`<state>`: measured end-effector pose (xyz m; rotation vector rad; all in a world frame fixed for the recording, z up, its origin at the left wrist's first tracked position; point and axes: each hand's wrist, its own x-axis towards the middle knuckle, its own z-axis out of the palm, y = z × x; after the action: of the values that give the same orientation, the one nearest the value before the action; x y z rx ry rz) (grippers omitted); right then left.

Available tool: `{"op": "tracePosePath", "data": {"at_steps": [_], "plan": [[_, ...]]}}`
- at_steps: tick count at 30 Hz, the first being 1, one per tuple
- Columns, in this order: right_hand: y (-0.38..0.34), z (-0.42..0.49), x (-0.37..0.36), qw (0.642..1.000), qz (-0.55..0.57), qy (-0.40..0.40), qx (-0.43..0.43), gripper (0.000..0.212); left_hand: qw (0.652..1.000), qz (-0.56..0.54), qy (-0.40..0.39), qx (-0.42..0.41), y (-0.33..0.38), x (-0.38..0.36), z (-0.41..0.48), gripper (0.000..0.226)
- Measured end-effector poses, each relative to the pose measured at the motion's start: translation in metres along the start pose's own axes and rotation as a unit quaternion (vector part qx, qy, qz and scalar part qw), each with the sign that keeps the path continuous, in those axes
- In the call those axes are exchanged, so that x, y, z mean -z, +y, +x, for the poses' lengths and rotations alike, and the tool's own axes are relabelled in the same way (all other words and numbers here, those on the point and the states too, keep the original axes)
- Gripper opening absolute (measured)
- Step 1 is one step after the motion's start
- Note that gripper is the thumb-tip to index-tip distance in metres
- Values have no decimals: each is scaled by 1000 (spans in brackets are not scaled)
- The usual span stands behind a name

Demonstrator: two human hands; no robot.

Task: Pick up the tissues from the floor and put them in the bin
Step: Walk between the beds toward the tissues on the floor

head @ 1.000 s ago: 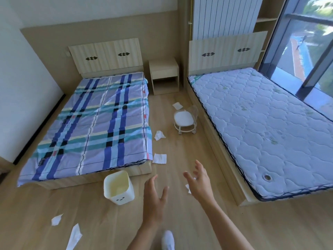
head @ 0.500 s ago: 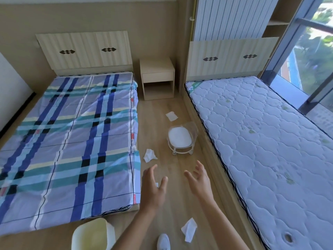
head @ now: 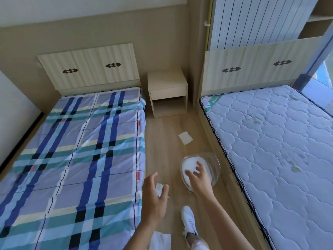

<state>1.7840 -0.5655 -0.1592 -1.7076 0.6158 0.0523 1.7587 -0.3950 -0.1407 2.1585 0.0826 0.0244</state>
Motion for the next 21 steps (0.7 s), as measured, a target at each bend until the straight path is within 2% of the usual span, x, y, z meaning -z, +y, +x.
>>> {"op": "tracePosePath", "data": {"at_steps": [5,9,17,21], "plan": [[-68,135,-1,1000,-4,-10,29,72,1000,22,10,-12,46,-29,136,47],[-112,216,-7,1000,4,-7,18,70,999,35,28,-14,75,-47,220,48],[-140,352,-36,998,37,22,-37,66,999,40,-27,-20,75,-94,392,51],[-149,443,-47,990,65,96,-75,68,992,52,-104,-43,68,-136,502,51]]}}
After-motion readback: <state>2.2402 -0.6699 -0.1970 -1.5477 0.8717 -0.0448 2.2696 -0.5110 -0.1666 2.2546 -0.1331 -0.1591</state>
